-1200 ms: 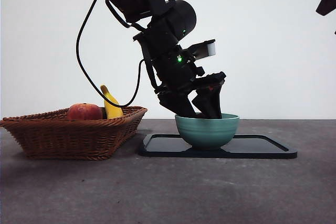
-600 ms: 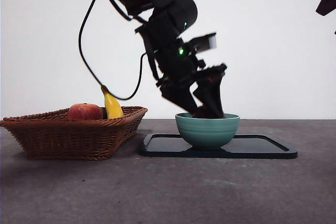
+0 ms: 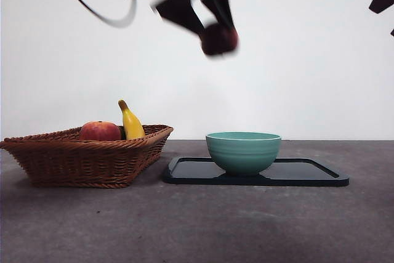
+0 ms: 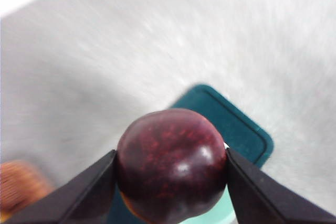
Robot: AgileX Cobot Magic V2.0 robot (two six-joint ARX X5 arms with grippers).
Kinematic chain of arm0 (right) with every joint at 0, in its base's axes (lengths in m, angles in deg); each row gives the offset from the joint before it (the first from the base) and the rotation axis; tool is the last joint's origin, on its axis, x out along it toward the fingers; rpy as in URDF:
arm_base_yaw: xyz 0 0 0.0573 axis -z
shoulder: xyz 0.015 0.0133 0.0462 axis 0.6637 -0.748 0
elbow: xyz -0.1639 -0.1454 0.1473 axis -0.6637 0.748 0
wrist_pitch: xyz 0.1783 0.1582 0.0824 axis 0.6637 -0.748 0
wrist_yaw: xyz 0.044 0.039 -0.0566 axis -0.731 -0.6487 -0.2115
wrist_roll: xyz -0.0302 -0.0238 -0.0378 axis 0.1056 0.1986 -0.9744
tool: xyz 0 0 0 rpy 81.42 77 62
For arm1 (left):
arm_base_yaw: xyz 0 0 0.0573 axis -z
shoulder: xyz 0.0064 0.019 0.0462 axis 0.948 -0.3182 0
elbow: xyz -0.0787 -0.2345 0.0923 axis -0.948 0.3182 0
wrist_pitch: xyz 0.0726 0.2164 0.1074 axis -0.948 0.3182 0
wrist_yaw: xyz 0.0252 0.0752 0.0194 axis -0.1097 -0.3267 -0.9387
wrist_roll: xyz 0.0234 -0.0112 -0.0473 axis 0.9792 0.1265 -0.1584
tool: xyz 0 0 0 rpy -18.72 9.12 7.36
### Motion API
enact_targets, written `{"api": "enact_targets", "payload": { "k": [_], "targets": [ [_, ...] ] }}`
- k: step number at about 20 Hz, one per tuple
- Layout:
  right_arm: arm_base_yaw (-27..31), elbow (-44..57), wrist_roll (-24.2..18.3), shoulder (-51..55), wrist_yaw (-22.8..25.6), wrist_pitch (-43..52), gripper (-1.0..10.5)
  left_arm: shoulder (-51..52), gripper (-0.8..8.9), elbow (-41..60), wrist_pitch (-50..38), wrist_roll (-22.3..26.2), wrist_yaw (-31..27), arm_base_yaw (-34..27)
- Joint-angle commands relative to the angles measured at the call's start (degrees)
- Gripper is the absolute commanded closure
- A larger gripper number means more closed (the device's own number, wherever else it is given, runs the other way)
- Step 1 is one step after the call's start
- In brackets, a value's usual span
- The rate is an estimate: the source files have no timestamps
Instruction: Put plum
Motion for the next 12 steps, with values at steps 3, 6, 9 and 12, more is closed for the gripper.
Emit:
{"api": "enact_targets", "payload": {
  "k": [3,6,9,12],
  "targets": [
    [-0.3,-0.3,-0.6,0.9,0.1,0.7,7.2,10.1,5.47,-1.8,8.9,-1.1,0.0,-3.1],
    [-0.3,-0.3,-0.6,1.4,0.0,0.8,7.2,17.8,5.47,-1.8,14.8,-2.4,0.0,-5.9],
    [-0.3,-0.3,-0.7,1.4,0.0,1.1,7.2,24.2,5.47,-1.5,20.2,-2.5,0.0,-8.5],
    [-0.3,-0.3,-0.6,1.4,0.0,1.4,7.2,28.8,5.48,2.6,22.2,-2.3,0.0,-10.4]
  ]
}}
